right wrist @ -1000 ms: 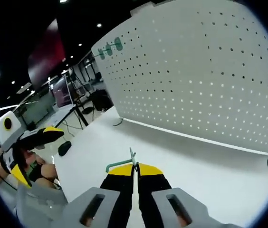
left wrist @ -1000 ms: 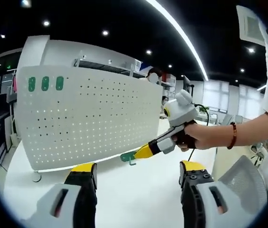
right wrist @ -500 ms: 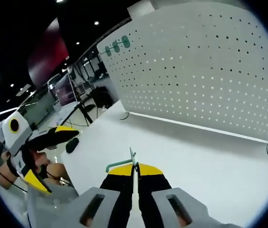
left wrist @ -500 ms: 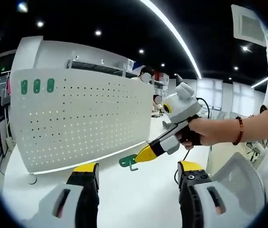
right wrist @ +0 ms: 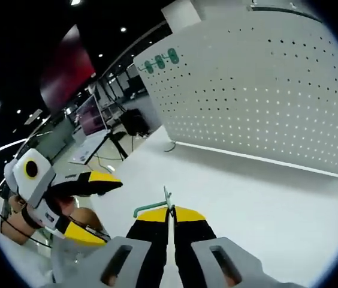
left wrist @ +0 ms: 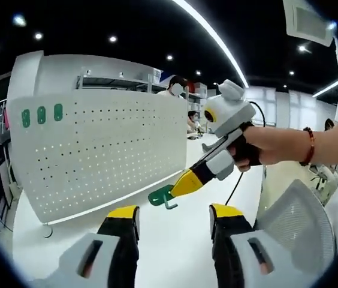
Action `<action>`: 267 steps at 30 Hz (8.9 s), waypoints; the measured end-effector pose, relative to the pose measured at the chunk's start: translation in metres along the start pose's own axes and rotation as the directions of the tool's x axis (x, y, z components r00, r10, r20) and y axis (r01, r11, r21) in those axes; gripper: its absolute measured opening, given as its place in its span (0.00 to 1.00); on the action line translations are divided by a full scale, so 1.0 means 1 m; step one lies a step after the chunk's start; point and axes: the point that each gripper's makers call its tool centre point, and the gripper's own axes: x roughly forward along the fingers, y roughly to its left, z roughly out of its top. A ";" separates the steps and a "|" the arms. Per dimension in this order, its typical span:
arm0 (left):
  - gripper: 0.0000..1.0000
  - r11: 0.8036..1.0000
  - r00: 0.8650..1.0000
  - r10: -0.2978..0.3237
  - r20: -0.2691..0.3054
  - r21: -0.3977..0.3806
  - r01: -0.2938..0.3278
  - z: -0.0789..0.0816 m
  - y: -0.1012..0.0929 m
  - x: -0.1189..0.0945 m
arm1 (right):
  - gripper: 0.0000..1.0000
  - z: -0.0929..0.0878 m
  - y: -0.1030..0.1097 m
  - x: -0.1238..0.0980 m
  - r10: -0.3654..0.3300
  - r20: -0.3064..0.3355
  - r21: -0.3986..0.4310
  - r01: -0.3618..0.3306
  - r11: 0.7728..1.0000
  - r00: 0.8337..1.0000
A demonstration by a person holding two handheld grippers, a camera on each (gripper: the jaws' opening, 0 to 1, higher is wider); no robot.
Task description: Insert the hook assembly into the mounting plate slot until the hook locks in place.
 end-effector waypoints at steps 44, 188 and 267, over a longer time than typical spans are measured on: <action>0.08 0.809 0.962 0.165 -0.220 0.588 -0.005 -0.024 0.006 0.022 | 0.01 -0.011 0.023 0.009 0.055 -0.105 0.051 -0.050 0.997 0.993; 0.02 0.918 0.918 0.397 -0.021 0.034 -0.396 0.050 0.067 0.023 | 0.52 0.013 0.018 -0.056 0.044 0.292 -0.312 0.052 0.949 0.956; 0.02 0.816 0.816 0.577 0.043 -0.064 -0.574 0.131 0.167 0.072 | 0.61 -0.009 -0.034 -0.081 -0.039 0.339 -0.209 0.115 0.971 0.940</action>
